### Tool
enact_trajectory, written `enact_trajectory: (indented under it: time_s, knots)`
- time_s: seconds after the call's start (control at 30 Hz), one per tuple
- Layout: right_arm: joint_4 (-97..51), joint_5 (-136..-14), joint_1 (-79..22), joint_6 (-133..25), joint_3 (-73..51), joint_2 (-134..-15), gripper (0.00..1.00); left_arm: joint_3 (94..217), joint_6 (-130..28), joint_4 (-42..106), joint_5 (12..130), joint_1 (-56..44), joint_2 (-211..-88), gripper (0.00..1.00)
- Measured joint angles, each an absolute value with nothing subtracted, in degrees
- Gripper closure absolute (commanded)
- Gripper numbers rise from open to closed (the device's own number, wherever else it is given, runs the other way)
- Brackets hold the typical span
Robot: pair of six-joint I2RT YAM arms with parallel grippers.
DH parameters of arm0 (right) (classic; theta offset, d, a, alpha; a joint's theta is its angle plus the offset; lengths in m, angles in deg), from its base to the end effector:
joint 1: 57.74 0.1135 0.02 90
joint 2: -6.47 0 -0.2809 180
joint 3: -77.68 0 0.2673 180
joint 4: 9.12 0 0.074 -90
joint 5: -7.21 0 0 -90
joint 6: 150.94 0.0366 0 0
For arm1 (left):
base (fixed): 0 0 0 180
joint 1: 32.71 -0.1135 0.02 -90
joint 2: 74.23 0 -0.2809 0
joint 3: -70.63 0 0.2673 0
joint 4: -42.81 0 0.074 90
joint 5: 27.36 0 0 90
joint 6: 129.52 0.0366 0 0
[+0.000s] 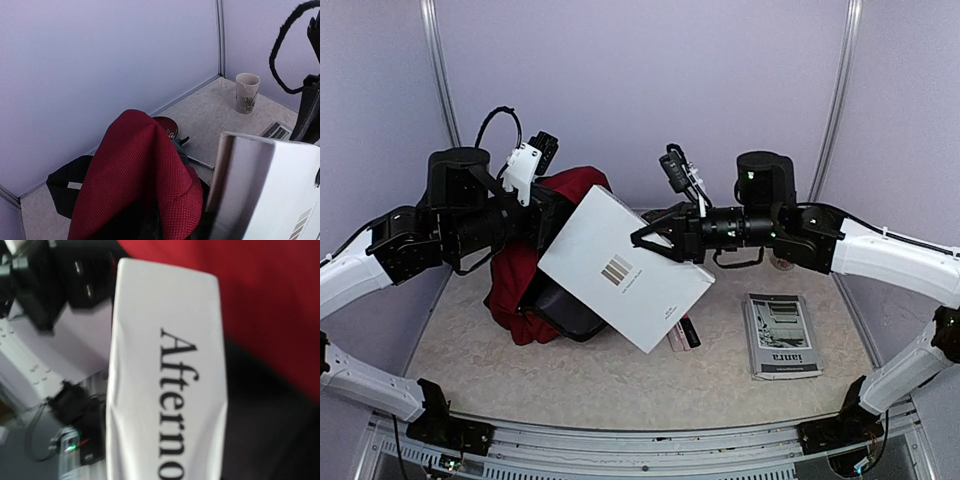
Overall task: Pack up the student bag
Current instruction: Place the book in the largest pocket of the bag.
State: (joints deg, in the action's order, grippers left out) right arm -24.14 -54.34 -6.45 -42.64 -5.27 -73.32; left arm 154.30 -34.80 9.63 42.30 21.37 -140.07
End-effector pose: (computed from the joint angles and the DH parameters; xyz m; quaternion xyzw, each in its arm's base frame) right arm 0.1997 0.2770 0.3829 -0.3622 0.6776 0.5053 0.3928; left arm 0.1651 -0.2063 0.4230 0.2910 0.7345 -0.1216 0.6009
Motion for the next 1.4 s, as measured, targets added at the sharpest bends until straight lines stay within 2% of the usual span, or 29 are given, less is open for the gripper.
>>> enact_trajectory:
  time_s: [0.2,0.37,0.57,0.83,1.07,1.23,1.27,1.33,1.37,1.4]
  knots:
    - [-33.0,-65.2,-1.9,-59.7,-22.9,-83.6,0.94,154.4,-34.3,9.6,41.4,20.5,-138.4,1.0]
    - [-36.9,-80.9,3.7,-77.2,-28.8,-88.5,0.96,154.4,-33.7,8.8,39.2,19.9,-137.9,1.0]
    - [-33.8,-100.6,8.4,-95.4,-29.1,-92.8,0.95,154.6,-33.2,6.7,37.9,19.2,-138.0,1.0]
    - [-18.3,-122.0,15.8,-123.0,-20.7,-102.9,0.96,155.7,-33.8,7.3,51.3,21.7,-139.9,1.0]
    - [-12.7,-128.2,18.7,-133.5,-18.1,-106.6,0.92,157.3,-34.4,6.3,55.5,21.7,-140.6,1.0]
    - [-10.9,-128.7,18.7,-135.0,-18.3,-108.2,0.78,154.8,-36.7,7.7,61.2,21.8,-140.6,1.0]
    - [-11.1,-128.7,18.7,-134.9,-18.6,-108.7,0.68,154.1,-37.1,8.1,62.4,21.8,-140.7,1.0]
    - [-12.3,-128.1,18.7,-133.7,-20.2,-109.9,0.39,152.7,-38.0,9.1,63.9,22.1,-140.7,1.0]
    - [-13.5,-127.7,18.7,-132.7,-21.4,-110.6,0.28,152.2,-38.3,9.6,64.2,22.1,-140.7,1.0]
    - [-14.7,-127.2,18.6,-131.1,-22.3,-111.0,0.21,151.8,-38.5,10.0,64.4,22.1,-140.7,1.0]
